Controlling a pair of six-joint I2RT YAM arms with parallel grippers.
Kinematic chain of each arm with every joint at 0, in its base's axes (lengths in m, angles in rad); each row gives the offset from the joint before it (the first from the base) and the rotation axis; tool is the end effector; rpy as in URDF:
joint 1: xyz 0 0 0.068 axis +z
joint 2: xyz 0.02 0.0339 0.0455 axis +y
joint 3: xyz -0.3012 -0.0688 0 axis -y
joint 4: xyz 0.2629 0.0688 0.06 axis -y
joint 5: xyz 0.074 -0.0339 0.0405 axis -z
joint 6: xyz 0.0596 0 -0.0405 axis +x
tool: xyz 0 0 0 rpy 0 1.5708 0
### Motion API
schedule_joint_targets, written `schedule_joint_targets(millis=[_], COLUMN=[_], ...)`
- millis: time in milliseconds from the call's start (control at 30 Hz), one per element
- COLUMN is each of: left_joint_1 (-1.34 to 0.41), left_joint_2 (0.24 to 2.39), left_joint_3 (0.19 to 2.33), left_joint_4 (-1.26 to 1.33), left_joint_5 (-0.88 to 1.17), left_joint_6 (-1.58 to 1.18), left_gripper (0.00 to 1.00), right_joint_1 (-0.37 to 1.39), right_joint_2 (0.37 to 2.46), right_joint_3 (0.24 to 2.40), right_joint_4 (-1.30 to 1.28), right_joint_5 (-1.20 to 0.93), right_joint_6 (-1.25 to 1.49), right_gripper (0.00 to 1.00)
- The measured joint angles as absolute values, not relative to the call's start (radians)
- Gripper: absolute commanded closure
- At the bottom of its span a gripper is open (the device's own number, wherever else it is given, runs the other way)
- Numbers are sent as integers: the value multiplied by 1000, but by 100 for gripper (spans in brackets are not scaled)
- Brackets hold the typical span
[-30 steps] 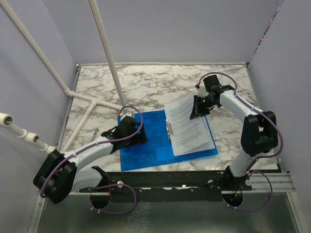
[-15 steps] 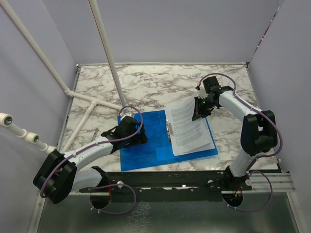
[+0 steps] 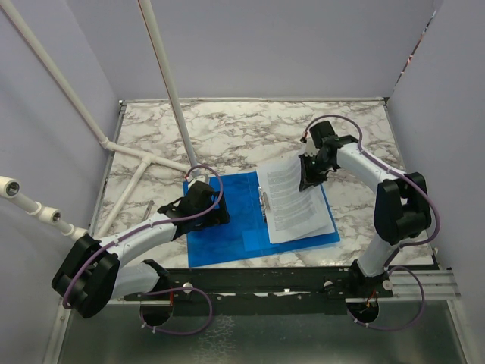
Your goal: Put the files into the folder
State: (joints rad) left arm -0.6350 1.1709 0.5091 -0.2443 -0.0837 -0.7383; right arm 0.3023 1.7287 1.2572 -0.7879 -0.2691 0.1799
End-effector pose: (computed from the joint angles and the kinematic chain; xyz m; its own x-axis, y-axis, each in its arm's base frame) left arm 0.1875 -0.1320 0.1717 -0.8386 -0.2152 -0.5005 -0.0200 0.9302 -0.3665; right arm 0.3477 0.1250 0.2199 -0.9593 -0.1185 -0.2562 -0.1963 0.9323 0.3038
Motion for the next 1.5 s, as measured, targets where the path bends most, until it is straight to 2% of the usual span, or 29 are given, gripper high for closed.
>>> schedule_joint_targets(millis=[300,667,1000,1167,1500], left_joint_1=[-635,-635,-635,-636,-636], left_joint_2=[1171,1171,1171,1172,1173], left_joint_3=[509,509,509,509,509], left_joint_4=[-244,-244,-244,-244,-242], left_joint_5=[-84,-84,-84,-84,-84], left_joint_6=[-738,-738,-738,-738,-737], left_gripper=[1,1,1,1,1], right_joint_1=[327,376,389,389,389], right_joint_2=[1728,1728,1727,1724,1718], right_joint_3=[1258,1284,1291,1291,1291], right_joint_4=[-795,-796,-800,-803,-812], right_joint_5=[-255,-247,-193,-155,-74], right_joint_6=[170,167,186,194,213], right_gripper=[99,81,55,49,41])
